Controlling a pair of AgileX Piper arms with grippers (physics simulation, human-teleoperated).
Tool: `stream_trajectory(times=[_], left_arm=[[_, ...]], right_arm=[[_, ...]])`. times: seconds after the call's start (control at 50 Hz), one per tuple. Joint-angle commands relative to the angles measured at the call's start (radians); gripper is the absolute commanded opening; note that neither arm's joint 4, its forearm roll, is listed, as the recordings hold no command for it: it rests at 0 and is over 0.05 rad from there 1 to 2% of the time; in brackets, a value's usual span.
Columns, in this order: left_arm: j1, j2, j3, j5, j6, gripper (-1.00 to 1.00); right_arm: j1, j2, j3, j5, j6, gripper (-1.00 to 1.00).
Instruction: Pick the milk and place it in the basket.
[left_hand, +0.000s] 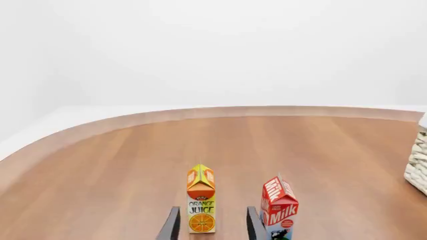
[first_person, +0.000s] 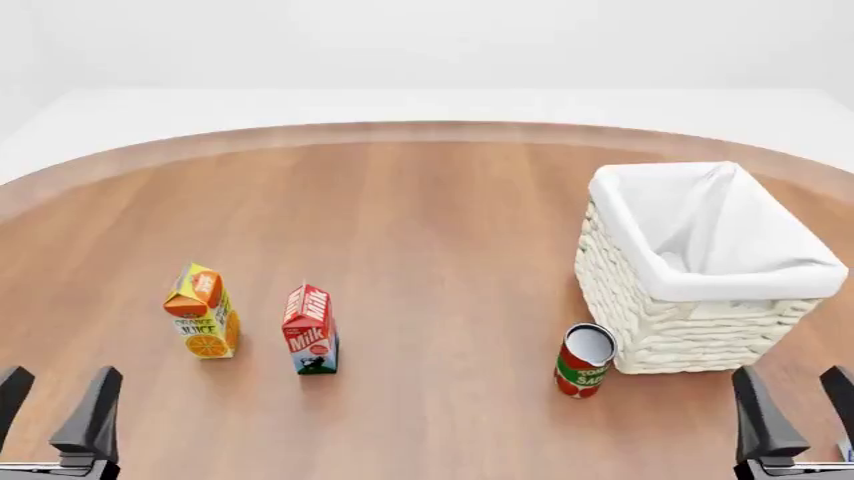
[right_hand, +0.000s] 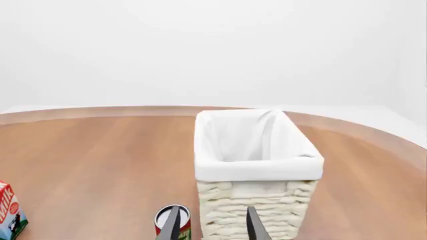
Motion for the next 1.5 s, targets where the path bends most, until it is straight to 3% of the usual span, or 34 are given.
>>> stream_trajectory(times=[0.02,0.54,0.76,1.16,1.5], left_arm=[[0.000,0.000,0.000,0.000,0.000,1.00],[0.000,0.000,0.000,0.000,0.000,1.00],[0.000,0.000,0.000,0.000,0.000,1.00],[0.000,0.000,0.000,0.000,0.000,1.00],[0.000,0.000,0.000,0.000,0.000,1.00]], right_arm=[[-0.007,0.004,-0.002,0.002,0.000,1.00],[-0.017,0.059,-0.037,0.002,-0.007,1.00],[0.041,0.039,-0.094,0.098,-0.013,1.00],[0.122,0.098,-0.351,0.317,0.013,1.00],[0.225,0.255,-0.519,0.373,0.039,1.00]])
